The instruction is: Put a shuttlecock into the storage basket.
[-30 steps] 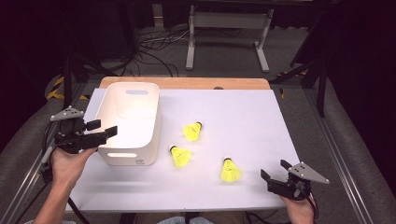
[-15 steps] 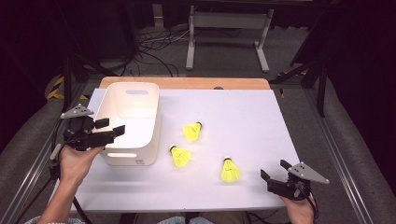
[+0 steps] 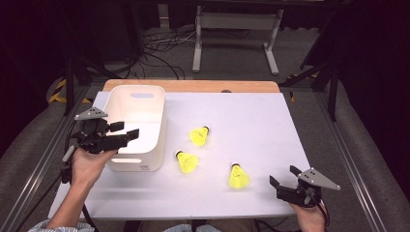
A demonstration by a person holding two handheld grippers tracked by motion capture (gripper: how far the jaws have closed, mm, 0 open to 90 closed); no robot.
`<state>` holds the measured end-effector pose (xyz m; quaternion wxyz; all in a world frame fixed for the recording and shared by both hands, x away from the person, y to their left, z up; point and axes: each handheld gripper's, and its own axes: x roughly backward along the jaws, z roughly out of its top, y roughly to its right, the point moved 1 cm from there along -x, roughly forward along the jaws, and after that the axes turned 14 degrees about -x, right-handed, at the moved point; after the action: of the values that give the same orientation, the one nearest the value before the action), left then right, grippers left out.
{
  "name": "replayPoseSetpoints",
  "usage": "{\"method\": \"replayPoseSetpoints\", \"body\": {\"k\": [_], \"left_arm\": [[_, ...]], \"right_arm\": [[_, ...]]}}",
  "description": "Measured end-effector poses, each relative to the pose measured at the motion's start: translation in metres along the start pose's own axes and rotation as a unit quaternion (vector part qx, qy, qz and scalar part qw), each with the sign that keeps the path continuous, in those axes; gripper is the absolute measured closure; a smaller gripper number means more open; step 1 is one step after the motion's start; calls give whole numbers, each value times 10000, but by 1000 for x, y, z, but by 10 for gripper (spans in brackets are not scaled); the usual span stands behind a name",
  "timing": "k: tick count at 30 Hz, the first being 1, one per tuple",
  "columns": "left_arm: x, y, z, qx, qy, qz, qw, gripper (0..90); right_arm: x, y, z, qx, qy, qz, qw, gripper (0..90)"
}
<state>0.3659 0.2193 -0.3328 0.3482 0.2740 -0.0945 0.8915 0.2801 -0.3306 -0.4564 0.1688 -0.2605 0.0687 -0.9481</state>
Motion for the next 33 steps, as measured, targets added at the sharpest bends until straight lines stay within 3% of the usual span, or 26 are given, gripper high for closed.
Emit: {"method": "replayPoseSetpoints", "body": {"k": [16,33], "left_arm": [[-18,14,13,-166,-22,-389,9991,354],[-34,27,25,-388,-88,-667,9970,367]], "right_arm": [[0,0,0,13,-17,10,10000,138],[-1,0,0,7,-30,31,10000,138]]}}
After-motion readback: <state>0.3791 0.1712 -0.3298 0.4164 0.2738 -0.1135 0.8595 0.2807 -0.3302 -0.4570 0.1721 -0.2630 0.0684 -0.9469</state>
